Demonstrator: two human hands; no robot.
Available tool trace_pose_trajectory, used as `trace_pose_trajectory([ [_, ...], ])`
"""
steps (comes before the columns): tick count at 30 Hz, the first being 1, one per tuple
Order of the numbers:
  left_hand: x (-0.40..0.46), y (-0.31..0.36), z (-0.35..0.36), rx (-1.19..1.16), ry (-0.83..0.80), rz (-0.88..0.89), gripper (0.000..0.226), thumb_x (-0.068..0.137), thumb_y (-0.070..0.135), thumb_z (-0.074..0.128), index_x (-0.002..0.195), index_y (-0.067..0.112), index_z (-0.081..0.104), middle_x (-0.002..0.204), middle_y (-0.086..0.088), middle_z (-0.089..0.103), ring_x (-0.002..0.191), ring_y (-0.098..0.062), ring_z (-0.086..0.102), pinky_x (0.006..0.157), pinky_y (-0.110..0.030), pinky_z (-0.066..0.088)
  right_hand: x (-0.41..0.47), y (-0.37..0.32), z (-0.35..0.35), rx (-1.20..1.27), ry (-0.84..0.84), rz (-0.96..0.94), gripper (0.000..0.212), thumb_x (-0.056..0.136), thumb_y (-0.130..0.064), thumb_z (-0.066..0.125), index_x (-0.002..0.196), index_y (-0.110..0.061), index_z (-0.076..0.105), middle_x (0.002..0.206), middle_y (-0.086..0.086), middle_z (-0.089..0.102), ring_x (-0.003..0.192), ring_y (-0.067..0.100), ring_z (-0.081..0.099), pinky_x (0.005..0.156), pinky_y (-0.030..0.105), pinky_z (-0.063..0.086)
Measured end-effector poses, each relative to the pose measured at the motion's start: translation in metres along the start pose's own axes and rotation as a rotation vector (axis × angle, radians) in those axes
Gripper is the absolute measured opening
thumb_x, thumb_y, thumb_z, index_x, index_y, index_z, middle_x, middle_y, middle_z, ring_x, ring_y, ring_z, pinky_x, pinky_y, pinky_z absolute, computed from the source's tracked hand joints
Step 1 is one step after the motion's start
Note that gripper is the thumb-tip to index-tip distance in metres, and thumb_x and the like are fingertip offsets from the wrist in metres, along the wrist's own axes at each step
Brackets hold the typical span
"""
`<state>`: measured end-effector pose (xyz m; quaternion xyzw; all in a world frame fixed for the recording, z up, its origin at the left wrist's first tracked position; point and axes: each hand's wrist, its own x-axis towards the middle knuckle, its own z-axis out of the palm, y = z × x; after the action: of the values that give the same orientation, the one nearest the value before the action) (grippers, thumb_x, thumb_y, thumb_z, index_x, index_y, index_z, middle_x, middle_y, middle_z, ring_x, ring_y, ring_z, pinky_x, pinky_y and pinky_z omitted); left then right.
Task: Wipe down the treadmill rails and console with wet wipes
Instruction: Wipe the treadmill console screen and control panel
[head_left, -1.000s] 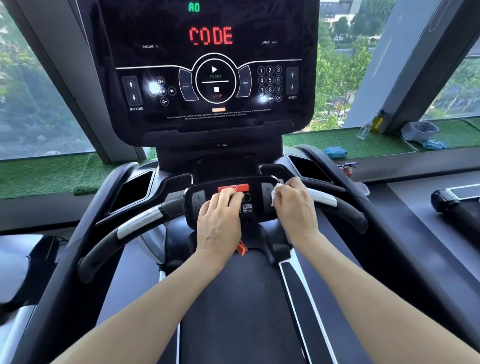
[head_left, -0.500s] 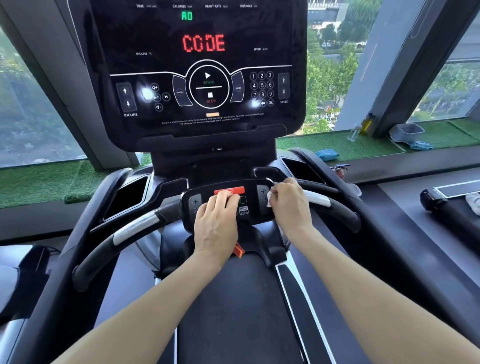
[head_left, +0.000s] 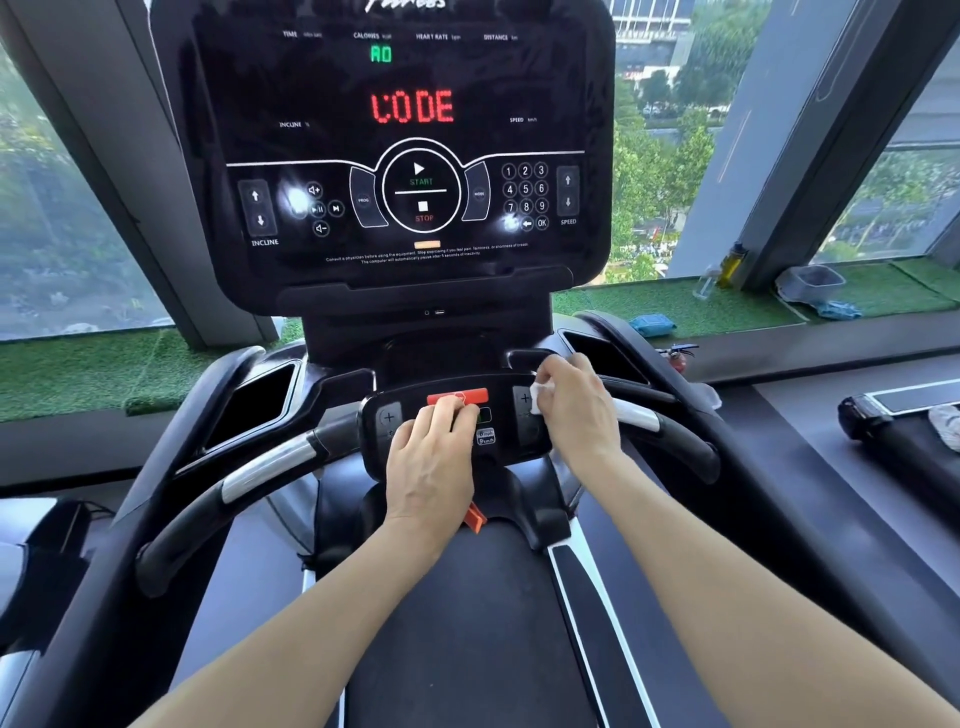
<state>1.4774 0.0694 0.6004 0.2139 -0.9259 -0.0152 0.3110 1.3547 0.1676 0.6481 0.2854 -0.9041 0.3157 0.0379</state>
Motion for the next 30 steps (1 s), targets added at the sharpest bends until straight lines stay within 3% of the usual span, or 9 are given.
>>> trace_pose_trajectory([
  [8,-0.001,0.002,0.001,0.002,0.014,0.007,0.044,0.065,-0.002,0.076,0.105,0.014,0.067,0.103,0.0,0.064,0.088,-0.02,0.061,0.074,-0.031,0.049,-0.025,0.016,0.009,0.07,0.007,0.061,0.012,0.091,-0.006,0.047,0.092,-0.008,0.058,0.096,0.006,0.057,0.088,0.025,0.051,0.07,0.032,0.033],
  [15,-0.001,0.002,0.0,-0.001,0.012,0.006,0.042,0.067,-0.001,0.075,0.105,0.014,0.067,0.104,0.001,0.064,0.089,-0.02,0.061,0.075,-0.031,0.049,-0.052,0.02,0.017,0.129,-0.011,0.138,0.016,0.092,-0.004,0.045,0.095,-0.007,0.061,0.098,0.006,0.054,0.084,0.025,0.05,0.072,0.032,0.038],
  [21,-0.001,0.002,-0.001,0.015,0.012,0.026,0.042,0.067,-0.001,0.076,0.104,0.015,0.068,0.103,0.001,0.064,0.089,-0.019,0.061,0.075,-0.03,0.048,-0.05,0.02,0.003,0.06,-0.136,0.179,0.017,0.089,-0.004,0.048,0.091,-0.011,0.064,0.095,0.004,0.062,0.094,0.024,0.055,0.077,0.03,0.043],
  [26,0.0,0.003,-0.003,0.027,0.013,0.035,0.044,0.063,-0.002,0.077,0.102,0.015,0.069,0.101,0.002,0.065,0.086,-0.019,0.061,0.073,-0.03,0.048,-0.022,0.011,-0.004,0.097,0.078,0.141,0.017,0.092,-0.006,0.048,0.1,-0.011,0.062,0.098,0.006,0.064,0.094,0.026,0.057,0.075,0.033,0.041],
  [30,-0.001,0.002,-0.003,0.019,0.017,0.035,0.042,0.064,-0.001,0.077,0.102,0.015,0.069,0.101,0.002,0.065,0.087,-0.018,0.062,0.074,-0.031,0.049,-0.016,0.006,0.009,0.042,0.094,0.072,0.017,0.089,-0.001,0.049,0.095,-0.008,0.062,0.094,0.007,0.062,0.089,0.026,0.055,0.067,0.031,0.033],
])
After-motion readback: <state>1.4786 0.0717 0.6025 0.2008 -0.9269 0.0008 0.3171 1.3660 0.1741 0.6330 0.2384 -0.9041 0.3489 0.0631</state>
